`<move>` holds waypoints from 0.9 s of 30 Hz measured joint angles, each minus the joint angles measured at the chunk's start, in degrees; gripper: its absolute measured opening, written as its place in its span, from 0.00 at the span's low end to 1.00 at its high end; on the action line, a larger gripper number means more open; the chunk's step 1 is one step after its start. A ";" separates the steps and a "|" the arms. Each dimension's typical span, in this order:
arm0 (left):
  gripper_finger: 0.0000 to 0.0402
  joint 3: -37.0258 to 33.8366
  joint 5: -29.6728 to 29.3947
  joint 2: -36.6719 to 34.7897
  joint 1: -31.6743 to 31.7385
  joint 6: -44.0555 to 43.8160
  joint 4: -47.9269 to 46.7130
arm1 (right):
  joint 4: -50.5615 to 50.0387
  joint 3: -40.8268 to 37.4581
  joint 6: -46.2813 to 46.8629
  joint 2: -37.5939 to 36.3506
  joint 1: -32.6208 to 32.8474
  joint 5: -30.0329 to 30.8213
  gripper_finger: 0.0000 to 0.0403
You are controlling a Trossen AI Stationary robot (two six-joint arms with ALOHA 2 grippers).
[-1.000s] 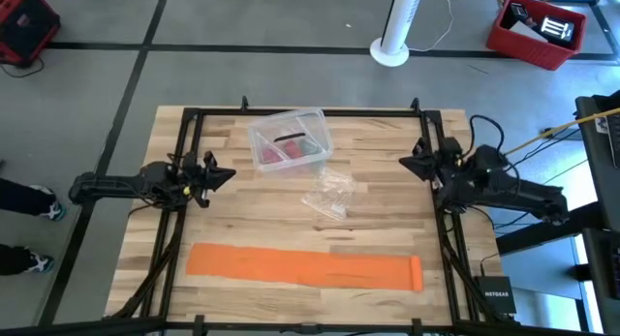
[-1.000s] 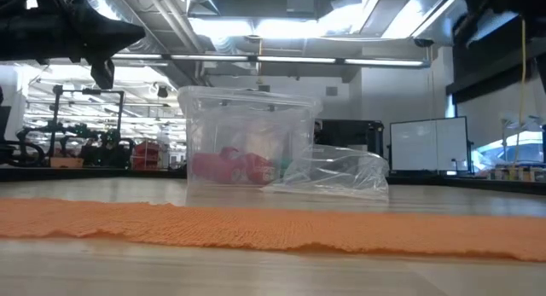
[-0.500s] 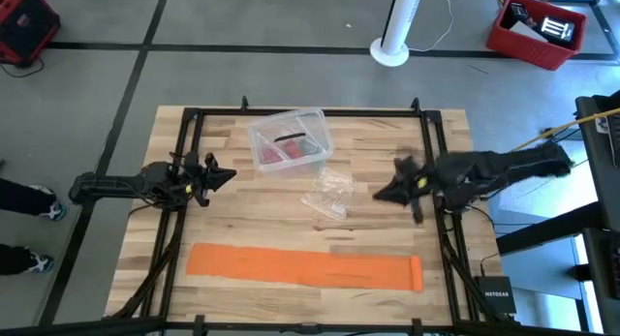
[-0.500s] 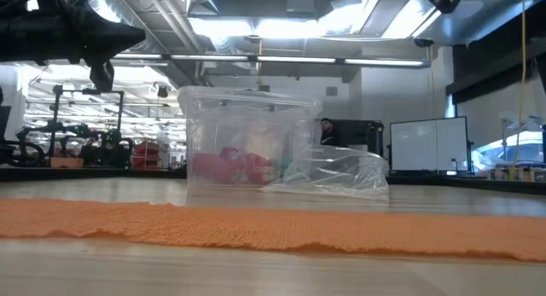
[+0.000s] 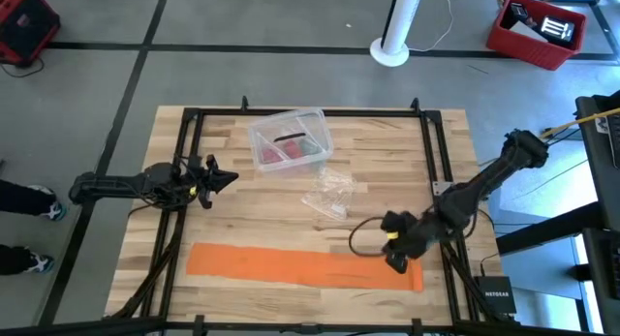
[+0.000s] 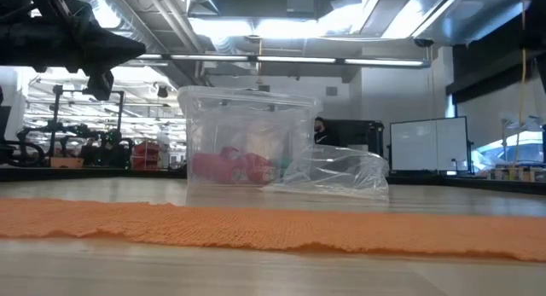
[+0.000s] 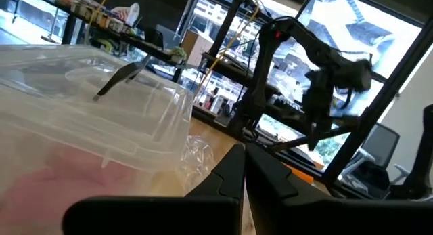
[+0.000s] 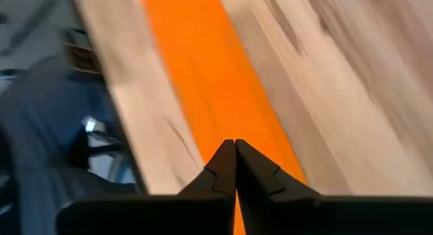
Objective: Roll bandage
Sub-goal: Roll the orange bandage
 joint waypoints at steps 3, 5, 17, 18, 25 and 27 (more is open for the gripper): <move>0.01 0.00 0.00 0.02 0.00 -0.56 0.07 | -4.97 0.00 7.16 3.14 1.88 -3.68 0.12; 0.01 0.01 0.00 0.02 0.00 -0.65 0.07 | -7.31 0.00 11.47 4.97 2.39 -7.18 0.20; 0.01 0.00 -0.44 0.02 0.00 0.64 -0.14 | -9.02 0.00 31.29 13.95 10.01 -20.55 0.59; 0.01 0.00 -0.44 0.02 0.00 0.65 -0.15 | -9.02 0.00 32.44 14.60 10.57 -20.27 0.60; 0.01 0.01 -0.44 0.01 0.00 -0.16 -0.31 | -7.10 -0.08 38.69 18.11 13.39 -19.52 0.59; 0.01 0.00 -0.44 0.01 0.00 -0.33 -0.24 | -5.39 -0.09 41.47 18.56 14.20 -17.77 0.59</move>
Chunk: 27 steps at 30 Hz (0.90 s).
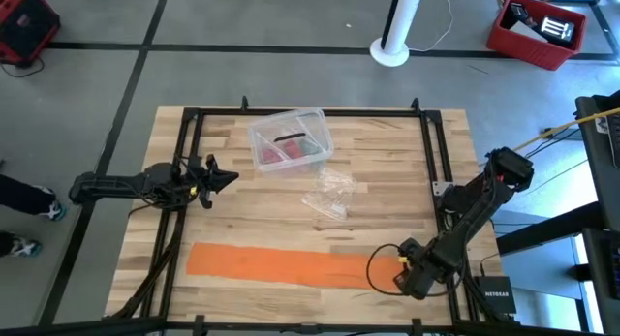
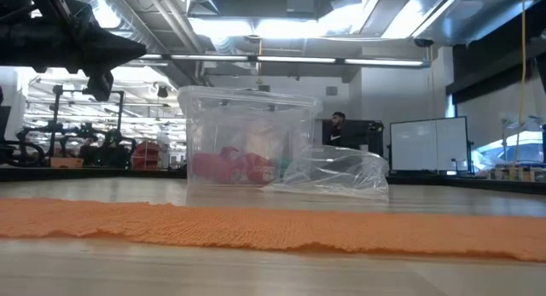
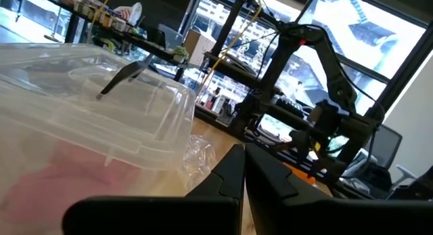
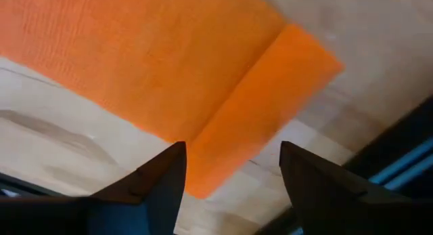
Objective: Roll bandage
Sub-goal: Roll the orange bandage
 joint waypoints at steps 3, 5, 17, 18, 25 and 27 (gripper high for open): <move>0.01 0.00 -0.05 0.01 0.00 -0.42 0.06 | 2.25 0.00 4.72 1.18 1.67 2.13 0.58; 0.01 0.00 -0.30 0.01 0.00 -0.43 0.06 | 2.08 0.00 7.73 2.48 3.02 2.69 0.58; 0.01 0.01 -1.54 0.00 0.02 -0.37 0.16 | -2.34 2.23 6.79 8.01 5.55 9.24 0.40; 0.01 0.00 -1.53 0.01 0.02 -0.36 0.13 | -5.20 3.04 5.09 7.52 5.22 9.60 0.35; 0.01 0.97 -1.44 0.33 0.01 -0.28 1.07 | -19.67 13.45 -19.34 3.93 2.38 27.31 0.11; 0.01 2.15 -0.45 1.05 -0.04 -0.59 1.22 | -19.94 15.79 -31.60 3.24 1.11 39.10 0.11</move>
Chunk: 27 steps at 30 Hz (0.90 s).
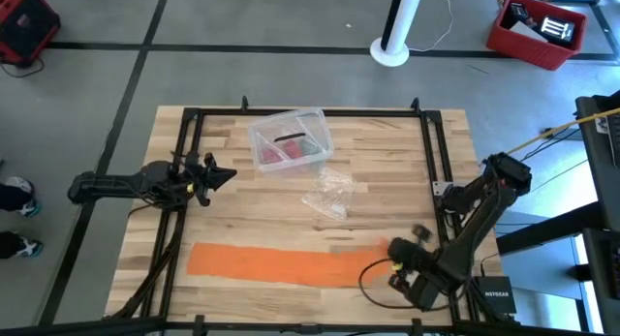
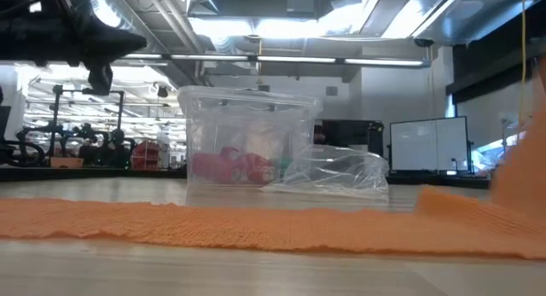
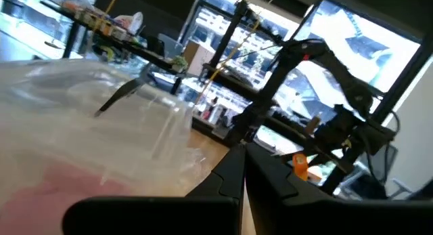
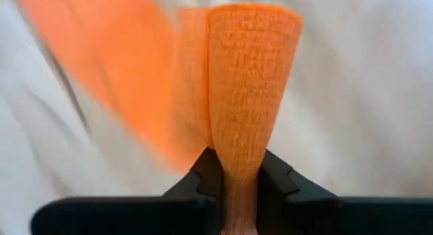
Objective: Roll bandage
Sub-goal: Roll the orange bandage
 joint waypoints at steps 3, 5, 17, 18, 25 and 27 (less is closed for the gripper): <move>0.01 3.04 2.05 3.70 0.00 0.83 -0.88 | -0.37 1.65 -16.83 -0.45 -3.81 13.55 0.11; 0.01 6.04 3.19 7.77 -0.04 2.24 -1.29 | -0.37 1.93 -26.02 -0.63 -7.90 17.17 0.11; 0.01 35.50 4.60 42.86 -4.46 19.93 -9.44 | 12.32 1.91 -70.84 -1.44 -28.02 26.45 0.11; 0.01 37.52 4.59 45.42 -4.77 21.38 -9.45 | 14.34 1.91 -72.03 -1.50 -28.73 25.92 0.11; 0.01 45.91 4.61 60.16 -5.75 24.65 -7.95 | 25.00 1.91 -75.67 -1.63 -29.83 23.12 0.11; 0.02 46.35 4.59 63.67 -5.36 24.14 -4.67 | 26.24 1.91 -76.62 -1.61 -29.77 22.87 0.11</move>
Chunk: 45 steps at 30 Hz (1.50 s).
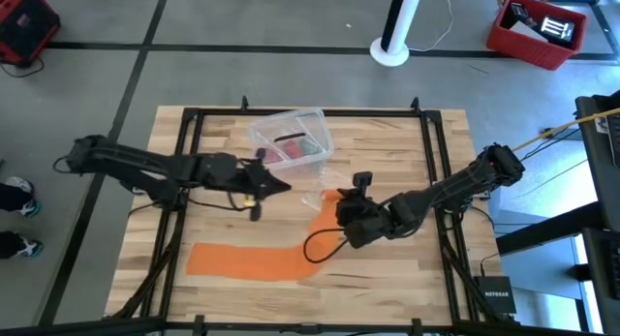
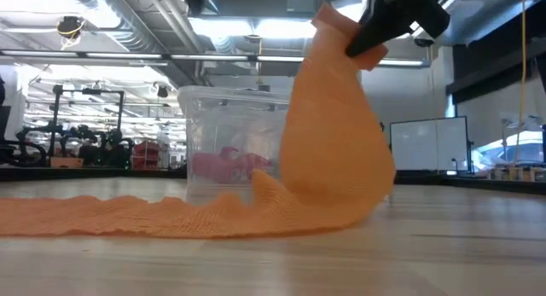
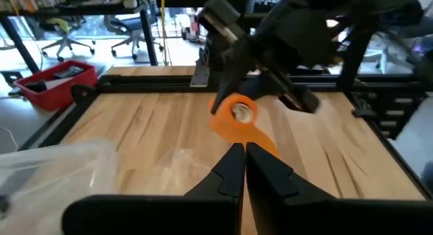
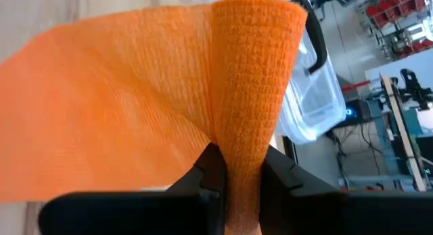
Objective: Roll bandage
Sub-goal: Roll the orange bandage
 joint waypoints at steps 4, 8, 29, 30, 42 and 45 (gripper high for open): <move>0.11 2.56 0.08 6.89 0.43 -4.02 3.86 | 0.31 0.00 -0.25 0.00 0.02 -1.82 0.11; 0.24 5.98 1.55 12.73 0.23 -6.37 3.75 | 0.92 0.00 -0.53 0.00 -0.04 -1.71 0.11; 0.33 10.08 1.01 20.27 1.42 -9.42 5.71 | 3.40 0.00 -4.82 0.00 -0.05 -3.86 0.11; 0.33 10.08 1.05 20.27 1.59 -9.47 5.70 | 3.47 0.00 -4.82 0.00 -0.05 -4.10 0.11; 0.29 10.19 3.89 22.54 1.54 -7.52 5.99 | 7.38 -0.22 -7.88 0.07 -0.05 -4.73 0.12; 0.17 10.15 3.39 22.56 1.52 -5.74 6.86 | 7.77 -0.22 -7.78 0.07 -0.11 -4.42 0.12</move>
